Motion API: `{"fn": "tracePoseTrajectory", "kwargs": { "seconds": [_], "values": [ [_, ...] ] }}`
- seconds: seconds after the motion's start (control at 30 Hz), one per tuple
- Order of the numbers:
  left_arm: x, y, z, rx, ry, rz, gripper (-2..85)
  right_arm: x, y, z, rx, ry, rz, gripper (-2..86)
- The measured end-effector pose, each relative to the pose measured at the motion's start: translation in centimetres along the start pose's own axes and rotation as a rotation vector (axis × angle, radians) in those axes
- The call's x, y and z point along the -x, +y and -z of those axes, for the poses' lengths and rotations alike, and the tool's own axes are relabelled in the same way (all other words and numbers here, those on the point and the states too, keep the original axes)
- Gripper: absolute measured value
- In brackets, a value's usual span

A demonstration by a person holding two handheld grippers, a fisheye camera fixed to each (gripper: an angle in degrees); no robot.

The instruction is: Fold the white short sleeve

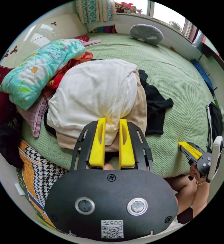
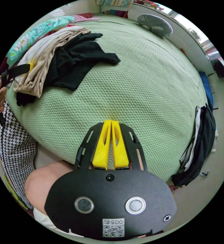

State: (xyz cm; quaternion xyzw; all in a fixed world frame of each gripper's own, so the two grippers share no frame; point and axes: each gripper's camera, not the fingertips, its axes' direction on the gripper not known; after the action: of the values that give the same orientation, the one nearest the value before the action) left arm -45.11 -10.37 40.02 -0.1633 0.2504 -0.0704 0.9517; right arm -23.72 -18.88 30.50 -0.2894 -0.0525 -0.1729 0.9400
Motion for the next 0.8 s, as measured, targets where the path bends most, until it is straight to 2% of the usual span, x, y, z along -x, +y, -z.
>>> {"fn": "tracePoseTrajectory", "kwargs": {
  "seconds": [0.13,0.33,0.5,0.57,0.67,0.8],
  "values": [
    [0.8,-1.1,-0.4,0.041,0.077,0.061,8.7,-0.5,-0.2,-0.2,0.015,0.012,0.028,-0.9],
    [2.7,-1.7,-0.3,0.034,0.235,0.193,6.6,-3.2,-0.7,-0.4,0.074,-0.072,0.008,-1.0],
    [-0.4,-1.6,1.3,-0.093,0.19,0.125,4.5,-4.9,-0.1,-0.2,0.076,-0.097,0.02,-1.1],
    [-2.1,-1.6,2.2,-0.176,0.323,0.105,4.3,-6.5,0.4,0.1,0.06,-0.16,-0.01,-1.1],
    [-6.1,-2.1,2.9,-0.184,0.455,0.019,4.1,-8.6,1.2,0.6,0.036,-0.245,-0.067,-1.1],
    [-12.7,-2.5,2.5,-0.15,0.41,-0.113,4.1,-11.5,2.5,1.9,-0.046,-0.139,-0.151,-1.2]
  ]
}}
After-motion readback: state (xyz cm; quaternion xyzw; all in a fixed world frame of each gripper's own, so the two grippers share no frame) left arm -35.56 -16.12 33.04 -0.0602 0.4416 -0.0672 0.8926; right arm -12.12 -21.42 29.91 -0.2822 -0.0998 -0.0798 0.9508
